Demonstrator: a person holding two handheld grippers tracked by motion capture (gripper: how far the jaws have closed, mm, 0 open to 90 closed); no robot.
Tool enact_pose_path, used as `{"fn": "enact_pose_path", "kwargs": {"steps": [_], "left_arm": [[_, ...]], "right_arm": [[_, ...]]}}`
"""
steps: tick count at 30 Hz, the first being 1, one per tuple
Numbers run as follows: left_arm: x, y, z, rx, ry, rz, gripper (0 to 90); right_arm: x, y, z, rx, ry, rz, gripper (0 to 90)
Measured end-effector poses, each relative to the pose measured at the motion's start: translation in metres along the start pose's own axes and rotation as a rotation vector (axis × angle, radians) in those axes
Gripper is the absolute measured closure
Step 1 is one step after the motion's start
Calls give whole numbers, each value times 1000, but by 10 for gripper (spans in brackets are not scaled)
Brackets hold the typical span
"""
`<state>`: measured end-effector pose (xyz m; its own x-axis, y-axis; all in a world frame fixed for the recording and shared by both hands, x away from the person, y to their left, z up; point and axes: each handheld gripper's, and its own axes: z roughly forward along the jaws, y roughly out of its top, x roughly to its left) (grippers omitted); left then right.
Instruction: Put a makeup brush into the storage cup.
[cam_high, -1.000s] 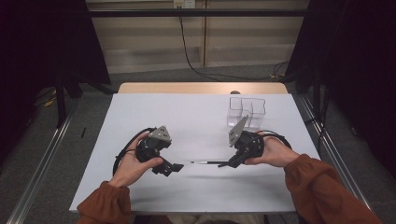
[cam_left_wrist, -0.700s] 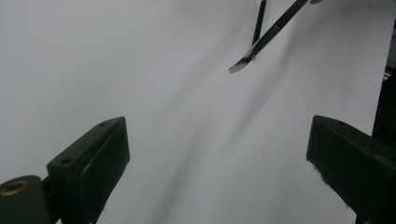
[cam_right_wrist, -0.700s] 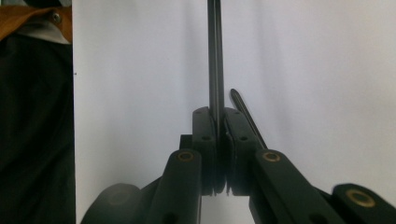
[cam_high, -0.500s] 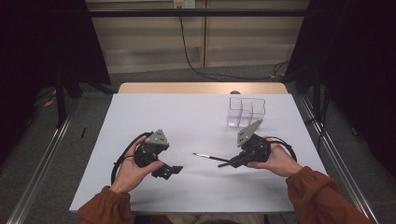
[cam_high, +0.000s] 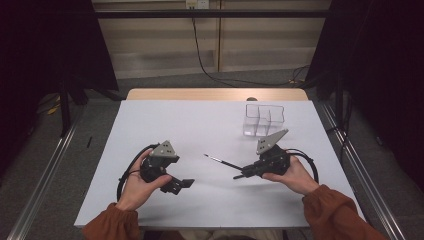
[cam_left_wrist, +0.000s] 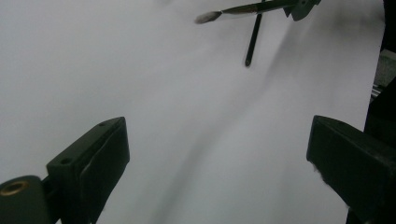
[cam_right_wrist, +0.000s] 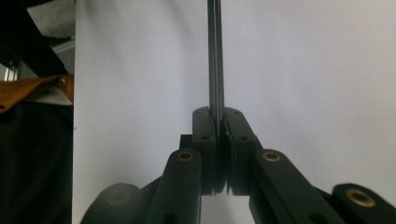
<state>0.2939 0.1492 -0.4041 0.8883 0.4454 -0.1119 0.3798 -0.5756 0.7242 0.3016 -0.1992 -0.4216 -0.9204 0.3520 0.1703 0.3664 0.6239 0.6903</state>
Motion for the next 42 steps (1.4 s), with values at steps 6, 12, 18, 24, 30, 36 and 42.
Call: {"fn": "enact_pose_path", "kwargs": {"steps": [6, 12, 18, 24, 30, 36, 42], "left_arm": [[0, -3, 0, -12, 13, -5, 60], [0, -6, 1, -18, 31, -10, 59], [0, -7, 2, -21, 36, -10, 55], [0, -8, 1, -36, 44, -11, 55], [-1, -10, 0, -59, 71, -20, 56], [-2, -12, -3, -109, 92, -19, 53], [-4, -13, -1, -169, 118, -21, 50]], "right_arm": [[1, -2, 6, -73, 12, 25, 841], [1, -10, 14, -147, 23, 61, 841], [2, -13, 15, -214, 22, 73, 840], [3, -15, 15, -273, 2, 86, 840], [5, -16, 13, -329, -8, 84, 840], [6, -19, 11, -372, -20, 83, 840], [8, -19, 5, -411, -35, 79, 840]]}}
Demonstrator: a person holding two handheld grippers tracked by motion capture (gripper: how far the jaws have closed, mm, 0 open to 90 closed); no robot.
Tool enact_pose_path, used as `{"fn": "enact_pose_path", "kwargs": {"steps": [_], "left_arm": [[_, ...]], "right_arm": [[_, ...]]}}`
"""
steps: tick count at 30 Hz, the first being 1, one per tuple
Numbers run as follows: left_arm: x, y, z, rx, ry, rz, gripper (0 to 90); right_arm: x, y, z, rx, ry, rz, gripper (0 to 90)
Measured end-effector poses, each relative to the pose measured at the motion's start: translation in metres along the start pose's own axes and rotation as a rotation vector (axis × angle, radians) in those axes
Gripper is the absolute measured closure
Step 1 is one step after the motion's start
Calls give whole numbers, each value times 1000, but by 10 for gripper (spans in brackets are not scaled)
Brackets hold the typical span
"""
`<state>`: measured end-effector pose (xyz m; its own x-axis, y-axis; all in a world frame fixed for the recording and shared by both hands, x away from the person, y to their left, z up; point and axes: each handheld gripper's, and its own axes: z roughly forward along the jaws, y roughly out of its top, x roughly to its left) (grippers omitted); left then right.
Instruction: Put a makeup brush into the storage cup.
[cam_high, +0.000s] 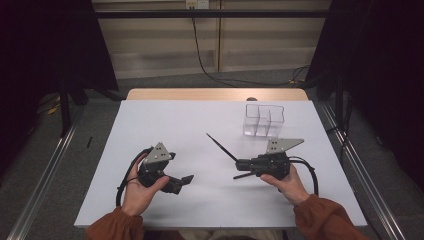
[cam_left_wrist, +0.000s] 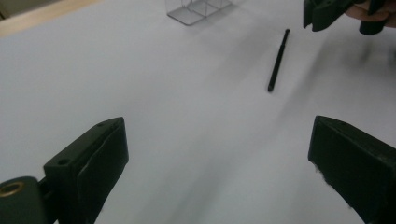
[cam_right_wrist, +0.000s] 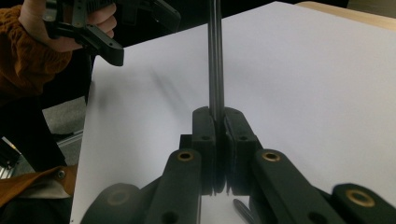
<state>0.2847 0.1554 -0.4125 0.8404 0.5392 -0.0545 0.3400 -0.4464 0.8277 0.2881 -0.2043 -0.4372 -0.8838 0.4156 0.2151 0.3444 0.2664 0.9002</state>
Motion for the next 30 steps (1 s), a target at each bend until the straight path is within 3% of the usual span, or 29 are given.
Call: {"fn": "enact_pose_path", "kwargs": {"steps": [4, 7, 9, 14, 17, 19, 28, 30], "left_arm": [[-1, 1, 1, -57, -16, -11, 50], [-3, 2, 2, -86, -10, 10, 50], [-4, 3, 3, -111, -38, -5, 50], [-8, 4, 5, -160, -54, -9, 50], [-11, 6, 8, -169, -36, 11, 50], [-12, 7, 11, -179, -65, 2, 59], [-17, 16, 17, -225, -123, -4, 59], [-19, 19, 17, -233, -100, 13, 47]], "right_arm": [[1, 0, -2, -10, -6, -7, 840], [2, 0, -2, -14, -6, -15, 840], [2, 0, -2, -19, 0, -16, 840], [4, 1, -3, -32, 2, -26, 840], [5, 1, -2, -34, 5, -30, 840], [5, 1, -2, -35, 7, -32, 840], [6, 2, -2, -34, 13, -53, 840], [6, 2, -2, -36, 14, -55, 840]]}}
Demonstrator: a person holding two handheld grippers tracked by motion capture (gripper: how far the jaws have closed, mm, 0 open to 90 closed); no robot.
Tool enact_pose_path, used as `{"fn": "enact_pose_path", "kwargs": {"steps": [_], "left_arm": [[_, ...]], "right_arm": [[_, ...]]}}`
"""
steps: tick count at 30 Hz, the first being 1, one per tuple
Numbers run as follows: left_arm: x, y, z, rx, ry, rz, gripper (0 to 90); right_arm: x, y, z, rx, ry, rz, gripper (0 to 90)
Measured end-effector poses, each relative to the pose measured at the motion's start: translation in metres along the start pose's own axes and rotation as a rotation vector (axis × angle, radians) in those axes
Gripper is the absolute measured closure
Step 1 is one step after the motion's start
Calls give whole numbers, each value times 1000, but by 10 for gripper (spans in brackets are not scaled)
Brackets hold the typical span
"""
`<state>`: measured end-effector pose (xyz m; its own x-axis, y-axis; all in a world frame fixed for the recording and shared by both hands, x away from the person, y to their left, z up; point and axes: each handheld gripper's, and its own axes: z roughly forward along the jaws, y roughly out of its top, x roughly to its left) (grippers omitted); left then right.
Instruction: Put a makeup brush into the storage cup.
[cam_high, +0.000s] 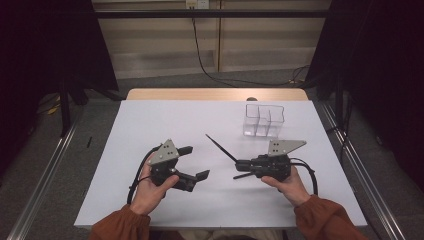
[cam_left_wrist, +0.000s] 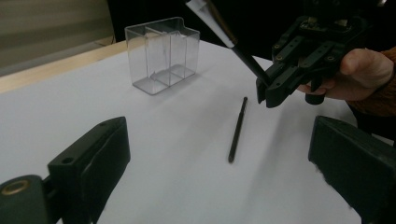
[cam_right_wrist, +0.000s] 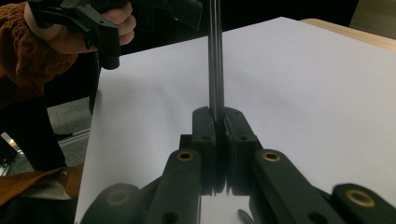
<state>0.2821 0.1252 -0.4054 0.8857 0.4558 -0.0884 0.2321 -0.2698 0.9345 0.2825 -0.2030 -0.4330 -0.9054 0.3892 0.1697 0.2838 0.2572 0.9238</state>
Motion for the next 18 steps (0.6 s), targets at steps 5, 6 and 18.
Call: {"fn": "enact_pose_path", "kwargs": {"steps": [5, 6, 18], "left_arm": [[-2, 6, 3, -34, -36, 26, 53], [-2, 7, 5, -32, -37, 22, 50], [1, 20, 19, -34, -13, 6, 77]], "right_arm": [[0, 0, 2, 2, 8, -1, 840], [1, 0, 2, 2, 9, -2, 840], [2, 0, 1, -5, 12, -9, 840]]}}
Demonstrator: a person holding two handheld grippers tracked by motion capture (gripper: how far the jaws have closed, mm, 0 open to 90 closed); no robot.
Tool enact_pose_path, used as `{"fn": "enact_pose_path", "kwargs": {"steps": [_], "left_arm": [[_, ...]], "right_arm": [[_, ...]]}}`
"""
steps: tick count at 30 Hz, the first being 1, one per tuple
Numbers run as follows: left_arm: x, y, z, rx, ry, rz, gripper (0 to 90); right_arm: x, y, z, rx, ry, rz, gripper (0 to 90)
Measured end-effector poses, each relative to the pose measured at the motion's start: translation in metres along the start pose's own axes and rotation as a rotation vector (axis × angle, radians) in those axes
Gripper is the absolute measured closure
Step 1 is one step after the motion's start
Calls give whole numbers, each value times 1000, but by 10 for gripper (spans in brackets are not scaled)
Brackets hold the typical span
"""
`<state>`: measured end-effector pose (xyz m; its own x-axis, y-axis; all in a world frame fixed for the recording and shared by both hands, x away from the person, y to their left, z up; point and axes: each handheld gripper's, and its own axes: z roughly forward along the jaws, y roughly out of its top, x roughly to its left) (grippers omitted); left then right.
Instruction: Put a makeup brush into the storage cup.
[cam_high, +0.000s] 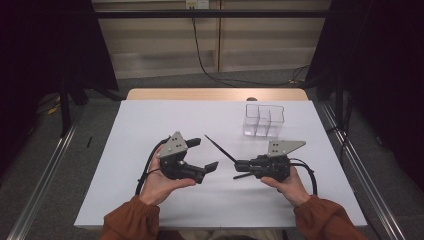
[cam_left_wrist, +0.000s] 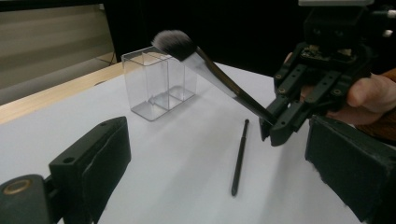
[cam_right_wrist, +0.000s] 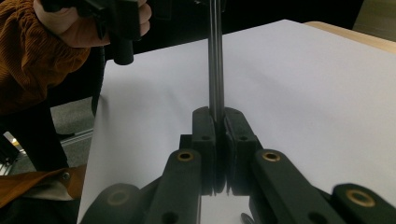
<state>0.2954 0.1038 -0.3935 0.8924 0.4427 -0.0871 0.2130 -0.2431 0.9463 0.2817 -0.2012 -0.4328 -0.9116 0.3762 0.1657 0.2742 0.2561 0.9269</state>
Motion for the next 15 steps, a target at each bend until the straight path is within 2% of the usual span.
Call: {"fn": "enact_pose_path", "kwargs": {"steps": [2, 12, 15], "left_arm": [[1, 3, 1, -7, 6, 8, 144], [1, 7, 15, -8, -12, -2, 287], [3, 8, 18, -28, -26, -33, 337]], "right_arm": [[0, 0, 0, 0, -3, -2, 840], [0, 0, 0, -12, -9, -6, 840], [0, 0, 1, -13, -8, -9, 840]]}}
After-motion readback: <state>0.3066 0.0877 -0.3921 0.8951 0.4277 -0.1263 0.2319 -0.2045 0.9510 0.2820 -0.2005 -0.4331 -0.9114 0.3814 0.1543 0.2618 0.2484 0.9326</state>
